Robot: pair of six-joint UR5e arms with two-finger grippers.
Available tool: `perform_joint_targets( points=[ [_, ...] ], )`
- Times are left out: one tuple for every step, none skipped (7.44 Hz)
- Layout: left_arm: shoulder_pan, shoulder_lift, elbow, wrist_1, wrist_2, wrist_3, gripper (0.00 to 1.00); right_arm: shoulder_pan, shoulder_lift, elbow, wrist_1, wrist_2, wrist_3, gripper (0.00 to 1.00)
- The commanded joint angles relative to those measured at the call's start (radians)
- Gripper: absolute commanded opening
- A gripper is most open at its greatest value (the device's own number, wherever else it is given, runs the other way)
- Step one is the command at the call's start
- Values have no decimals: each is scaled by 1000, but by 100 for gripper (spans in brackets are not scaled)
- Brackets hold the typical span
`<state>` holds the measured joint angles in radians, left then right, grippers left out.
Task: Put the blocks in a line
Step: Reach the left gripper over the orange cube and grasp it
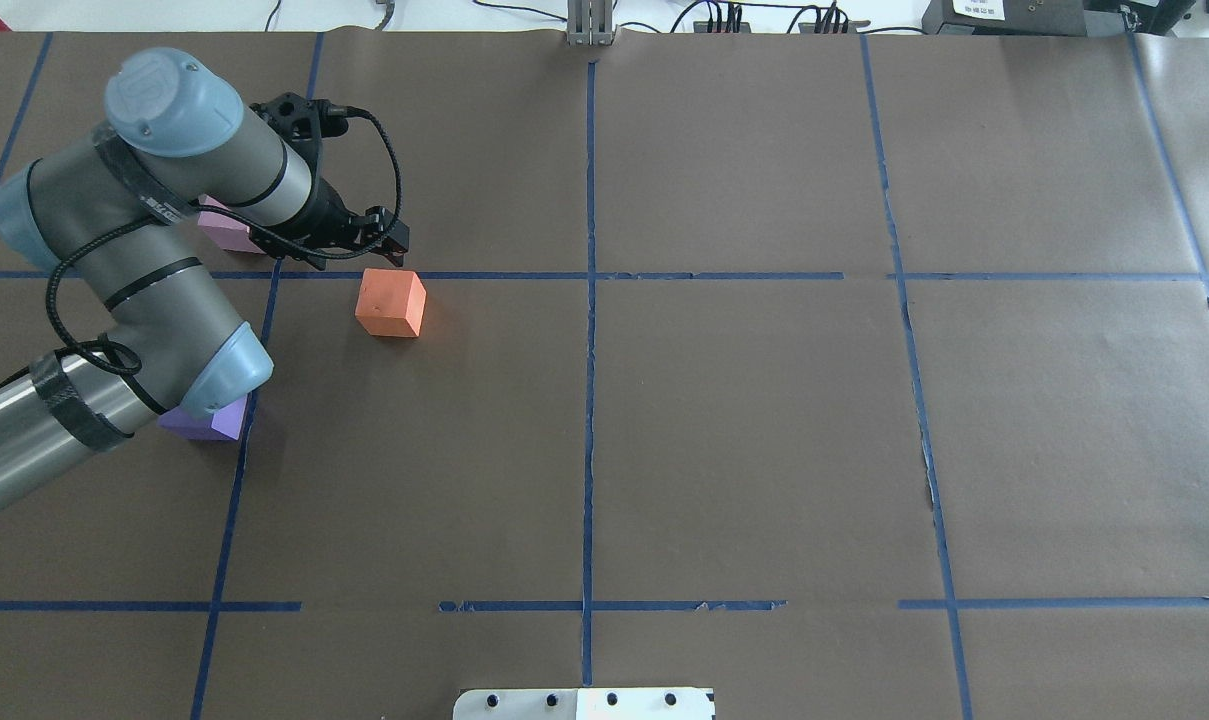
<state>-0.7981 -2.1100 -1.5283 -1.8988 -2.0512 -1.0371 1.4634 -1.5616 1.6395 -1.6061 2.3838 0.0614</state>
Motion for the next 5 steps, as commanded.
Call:
perform_joint_targets(
  points=[
    [48, -12, 20, 1, 49, -23, 100, 0, 0, -1, 0, 0, 0, 100],
    [69, -12, 20, 1, 71, -24, 100, 0, 0, -1, 0, 0, 0, 100],
    [82, -12, 36, 0, 69, -24, 100, 0, 0, 0, 0, 0, 0, 100],
    [88, -10, 60, -9, 69, -24, 99, 0, 0, -1, 0, 0, 0, 100],
    [88, -10, 65, -11, 69, -23, 94, 0, 0, 0, 0, 0, 0, 100]
  ],
)
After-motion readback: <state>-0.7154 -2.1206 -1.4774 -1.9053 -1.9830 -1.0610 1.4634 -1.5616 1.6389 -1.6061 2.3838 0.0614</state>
